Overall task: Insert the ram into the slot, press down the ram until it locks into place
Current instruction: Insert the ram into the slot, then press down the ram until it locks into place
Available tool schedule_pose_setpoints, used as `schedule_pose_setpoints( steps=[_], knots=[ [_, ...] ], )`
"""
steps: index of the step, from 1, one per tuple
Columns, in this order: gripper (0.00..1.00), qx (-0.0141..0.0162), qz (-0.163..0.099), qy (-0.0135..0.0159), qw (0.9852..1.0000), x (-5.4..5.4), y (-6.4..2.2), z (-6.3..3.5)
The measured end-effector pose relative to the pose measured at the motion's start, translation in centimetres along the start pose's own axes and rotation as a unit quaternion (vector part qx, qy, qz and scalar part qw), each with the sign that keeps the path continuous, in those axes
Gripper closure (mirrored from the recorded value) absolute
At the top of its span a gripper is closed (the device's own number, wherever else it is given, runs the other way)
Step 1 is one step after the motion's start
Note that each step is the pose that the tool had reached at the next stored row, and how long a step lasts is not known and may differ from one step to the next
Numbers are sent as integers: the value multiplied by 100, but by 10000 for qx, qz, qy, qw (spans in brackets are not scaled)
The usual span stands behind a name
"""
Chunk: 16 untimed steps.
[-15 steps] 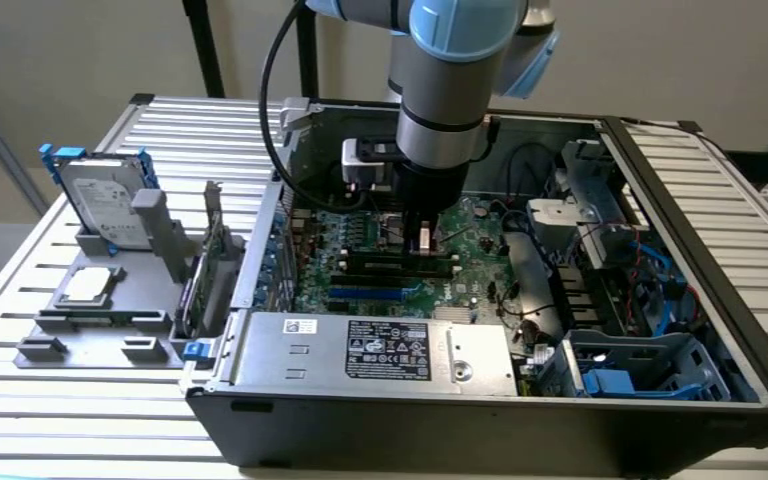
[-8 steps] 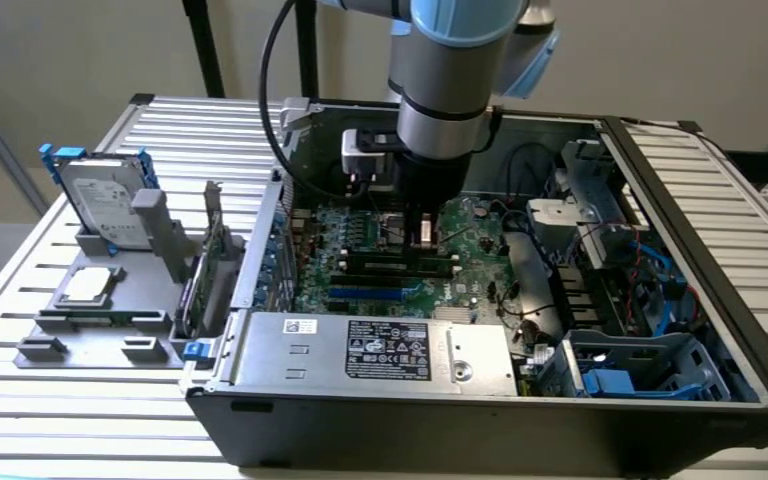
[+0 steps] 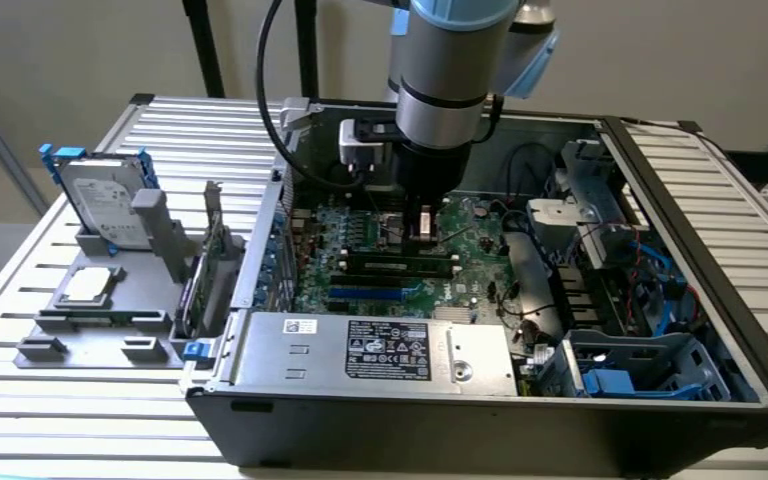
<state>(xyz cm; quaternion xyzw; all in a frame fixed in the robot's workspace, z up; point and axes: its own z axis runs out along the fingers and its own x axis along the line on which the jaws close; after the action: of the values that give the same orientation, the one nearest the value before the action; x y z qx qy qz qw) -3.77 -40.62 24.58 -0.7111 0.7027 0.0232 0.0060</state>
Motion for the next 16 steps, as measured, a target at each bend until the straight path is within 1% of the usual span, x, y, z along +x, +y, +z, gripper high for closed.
schedule_pose_setpoints(
  steps=[3,4,5,6,16],
  knots=[
    [81,0,0,1,10000,0,0,-1],
    [87,0,0,1,10000,0,0,-1],
    [87,0,0,0,10000,0,0,0],
    [90,0,0,0,10000,0,0,-1],
    [90,0,0,2,10000,-1,5,8]
  ],
)
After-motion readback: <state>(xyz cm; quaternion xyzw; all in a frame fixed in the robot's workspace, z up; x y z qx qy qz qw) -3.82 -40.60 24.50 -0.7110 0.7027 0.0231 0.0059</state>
